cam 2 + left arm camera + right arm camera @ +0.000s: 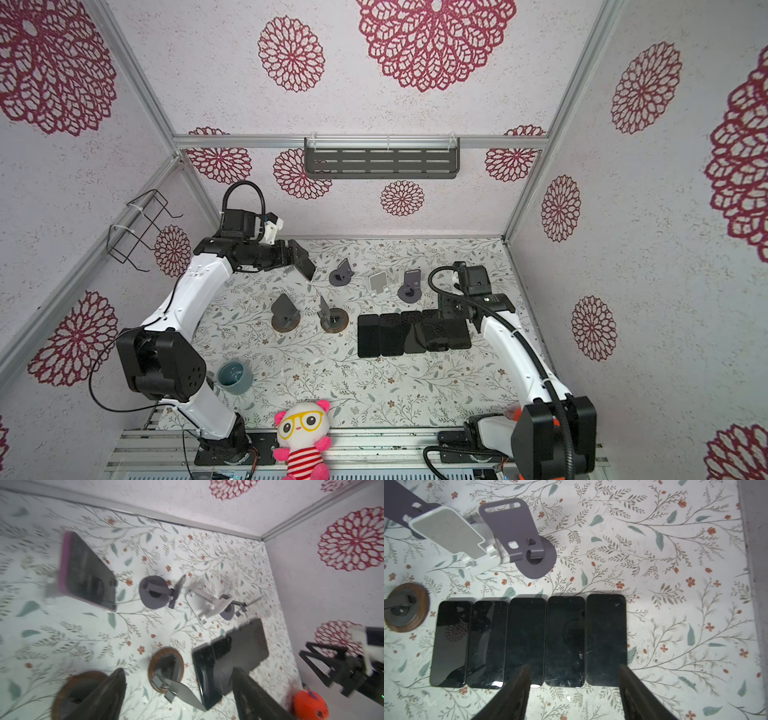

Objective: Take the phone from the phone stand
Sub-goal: 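Move the left gripper to the pink-cased phone on its stand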

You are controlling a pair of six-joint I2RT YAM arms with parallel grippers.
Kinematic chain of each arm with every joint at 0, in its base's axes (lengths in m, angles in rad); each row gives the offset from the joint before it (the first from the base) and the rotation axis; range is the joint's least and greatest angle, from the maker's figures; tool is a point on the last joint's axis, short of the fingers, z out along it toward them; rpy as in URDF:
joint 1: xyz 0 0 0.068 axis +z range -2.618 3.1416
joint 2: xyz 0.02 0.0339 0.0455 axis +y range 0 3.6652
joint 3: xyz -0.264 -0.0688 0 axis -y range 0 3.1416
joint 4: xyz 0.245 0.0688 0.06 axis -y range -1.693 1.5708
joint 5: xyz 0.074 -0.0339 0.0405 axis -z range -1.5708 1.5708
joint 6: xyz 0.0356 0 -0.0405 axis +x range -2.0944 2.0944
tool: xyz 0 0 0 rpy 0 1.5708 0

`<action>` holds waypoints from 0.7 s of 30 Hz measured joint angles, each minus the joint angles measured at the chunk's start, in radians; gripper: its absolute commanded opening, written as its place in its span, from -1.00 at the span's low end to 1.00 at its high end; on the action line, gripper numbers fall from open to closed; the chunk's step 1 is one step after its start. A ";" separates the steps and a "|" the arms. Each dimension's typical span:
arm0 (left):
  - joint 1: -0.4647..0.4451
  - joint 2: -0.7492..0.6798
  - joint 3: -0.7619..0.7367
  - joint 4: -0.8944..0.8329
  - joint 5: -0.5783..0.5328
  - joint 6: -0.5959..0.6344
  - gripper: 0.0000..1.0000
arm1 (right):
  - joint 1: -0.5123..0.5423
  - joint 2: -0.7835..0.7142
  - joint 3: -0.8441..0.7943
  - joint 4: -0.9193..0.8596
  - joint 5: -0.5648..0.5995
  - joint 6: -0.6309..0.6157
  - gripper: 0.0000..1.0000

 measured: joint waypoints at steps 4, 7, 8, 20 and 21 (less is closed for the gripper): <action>0.031 0.016 0.066 0.004 -0.092 0.001 0.77 | 0.000 -0.053 -0.032 -0.016 -0.027 0.034 0.48; 0.063 0.052 0.123 0.021 -0.147 0.001 0.78 | 0.000 -0.072 -0.058 -0.021 -0.048 0.060 0.50; 0.077 0.068 0.137 0.031 -0.167 0.000 0.77 | 0.000 -0.082 -0.074 -0.021 -0.058 0.069 0.50; 0.115 0.317 0.223 0.099 -0.169 -0.026 0.21 | 0.000 -0.164 -0.143 -0.034 -0.117 0.124 0.46; 0.114 0.330 0.223 0.100 -0.161 -0.029 0.15 | 0.000 -0.168 -0.146 -0.033 -0.117 0.127 0.46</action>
